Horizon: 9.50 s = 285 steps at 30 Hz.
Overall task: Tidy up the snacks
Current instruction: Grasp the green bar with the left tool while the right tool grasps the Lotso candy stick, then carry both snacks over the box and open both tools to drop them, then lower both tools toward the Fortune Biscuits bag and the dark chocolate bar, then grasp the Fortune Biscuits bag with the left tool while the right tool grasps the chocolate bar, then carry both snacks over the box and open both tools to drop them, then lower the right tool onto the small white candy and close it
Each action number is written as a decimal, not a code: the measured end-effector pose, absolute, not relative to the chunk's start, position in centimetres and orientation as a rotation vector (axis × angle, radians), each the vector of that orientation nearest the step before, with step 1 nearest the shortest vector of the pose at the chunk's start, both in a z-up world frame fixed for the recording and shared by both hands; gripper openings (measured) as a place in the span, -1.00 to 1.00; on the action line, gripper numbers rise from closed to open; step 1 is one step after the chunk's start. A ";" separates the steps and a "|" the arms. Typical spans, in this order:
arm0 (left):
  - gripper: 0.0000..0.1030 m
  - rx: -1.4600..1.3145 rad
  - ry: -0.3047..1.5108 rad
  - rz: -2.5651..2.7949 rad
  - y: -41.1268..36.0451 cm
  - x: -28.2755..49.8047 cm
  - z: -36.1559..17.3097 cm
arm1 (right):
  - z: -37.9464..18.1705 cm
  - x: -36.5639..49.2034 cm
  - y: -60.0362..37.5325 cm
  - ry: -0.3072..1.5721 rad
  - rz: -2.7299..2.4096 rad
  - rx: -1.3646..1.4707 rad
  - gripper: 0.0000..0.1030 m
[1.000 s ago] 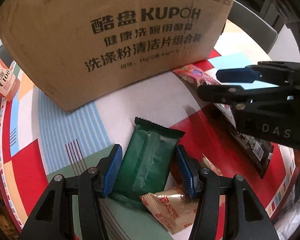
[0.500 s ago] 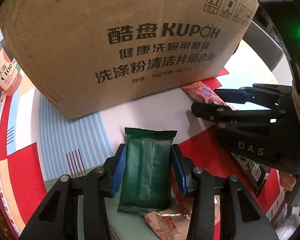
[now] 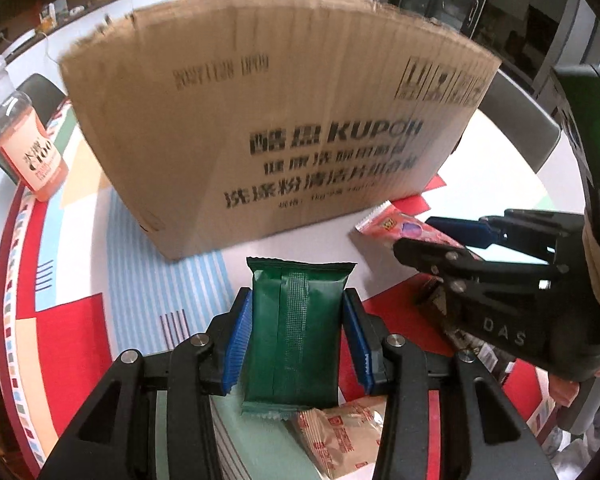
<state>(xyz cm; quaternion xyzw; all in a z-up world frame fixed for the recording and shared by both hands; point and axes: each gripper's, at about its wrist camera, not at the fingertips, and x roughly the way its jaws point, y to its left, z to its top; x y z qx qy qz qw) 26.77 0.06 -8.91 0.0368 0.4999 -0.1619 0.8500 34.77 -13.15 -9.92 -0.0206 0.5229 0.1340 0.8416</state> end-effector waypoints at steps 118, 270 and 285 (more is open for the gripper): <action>0.56 0.392 1.041 -0.417 -4.5 18.4 -10.7 | -9.2 24.6 -15.6 1.110 0.305 -0.139 -0.08; 0.53 0.136 0.656 -0.174 -3.3 24.0 3.5 | 2.9 29.4 -17.7 0.714 0.250 -0.059 0.12; 0.53 0.122 0.857 -0.241 -5.3 21.9 -3.3 | -2.9 26.4 -19.5 0.890 0.216 -0.057 0.12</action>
